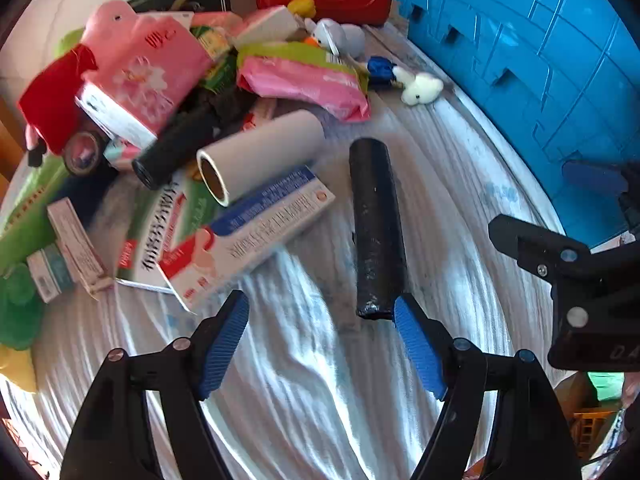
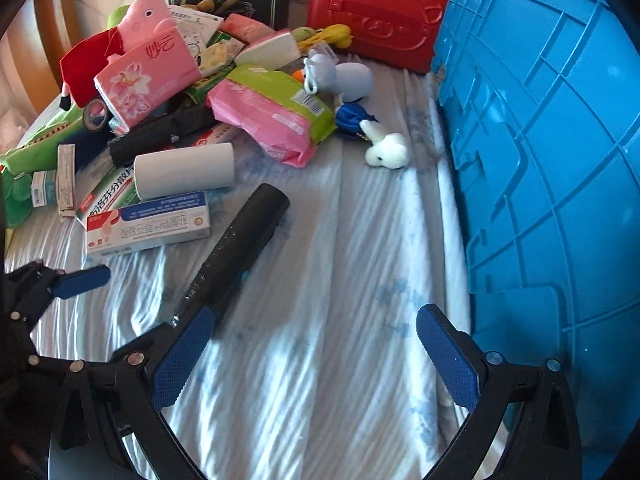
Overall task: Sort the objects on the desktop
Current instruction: 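Grasp the blue-white ointment box with the left tool while the right tool grasps the black foam tube, then carry the ointment box with the left tool while the right tool carries the black tube to the crate, then open both tools to drop the ointment box and black tube into the crate, then move both tools back over the pile on the table, then grasp the white ointment tube box with the left tool while the right tool grasps the white lint roller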
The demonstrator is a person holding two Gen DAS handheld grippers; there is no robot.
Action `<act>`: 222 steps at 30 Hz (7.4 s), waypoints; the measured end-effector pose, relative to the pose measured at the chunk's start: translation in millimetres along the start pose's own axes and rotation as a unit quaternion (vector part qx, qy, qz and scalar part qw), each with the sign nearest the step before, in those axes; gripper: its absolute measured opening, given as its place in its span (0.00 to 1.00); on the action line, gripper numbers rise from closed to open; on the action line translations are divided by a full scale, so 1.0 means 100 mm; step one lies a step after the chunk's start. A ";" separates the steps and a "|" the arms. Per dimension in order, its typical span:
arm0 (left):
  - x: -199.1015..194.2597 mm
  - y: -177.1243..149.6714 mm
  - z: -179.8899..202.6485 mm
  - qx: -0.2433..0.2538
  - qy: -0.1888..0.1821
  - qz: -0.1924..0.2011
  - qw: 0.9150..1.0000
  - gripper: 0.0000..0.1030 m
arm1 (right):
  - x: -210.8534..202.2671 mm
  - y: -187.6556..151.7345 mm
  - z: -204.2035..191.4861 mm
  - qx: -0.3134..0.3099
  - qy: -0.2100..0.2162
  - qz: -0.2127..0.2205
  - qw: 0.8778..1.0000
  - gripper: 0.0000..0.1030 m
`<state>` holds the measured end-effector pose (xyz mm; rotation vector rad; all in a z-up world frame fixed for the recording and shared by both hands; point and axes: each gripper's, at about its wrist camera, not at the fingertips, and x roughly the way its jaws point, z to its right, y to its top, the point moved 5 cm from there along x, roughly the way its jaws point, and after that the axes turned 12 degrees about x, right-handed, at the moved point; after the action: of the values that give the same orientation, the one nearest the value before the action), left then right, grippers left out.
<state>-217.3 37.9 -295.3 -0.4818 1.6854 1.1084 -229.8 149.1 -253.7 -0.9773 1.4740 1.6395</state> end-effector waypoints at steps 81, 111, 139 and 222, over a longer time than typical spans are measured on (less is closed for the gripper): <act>-1.18 0.83 -0.47 -0.034 0.121 0.156 0.980 0.37 | -1.13 0.70 -0.25 0.005 0.101 0.158 0.982 0.33; -2.20 2.63 2.45 0.084 -0.016 0.277 0.957 0.37 | -2.50 0.73 3.01 0.164 -0.044 0.306 0.937 0.34; -1.74 2.53 2.79 0.070 0.004 0.189 0.979 0.71 | -2.29 0.45 3.70 0.198 -0.061 0.291 0.934 1.00; 0.72 -0.20 -2.22 -0.204 0.070 -0.058 0.975 0.49 | 1.07 0.41 -1.01 0.091 0.070 -0.110 0.987 1.00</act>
<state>-348.2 -146.6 -356.1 -0.9247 1.5254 1.3649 -307.4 46.8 -336.4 -1.1257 1.5198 1.2776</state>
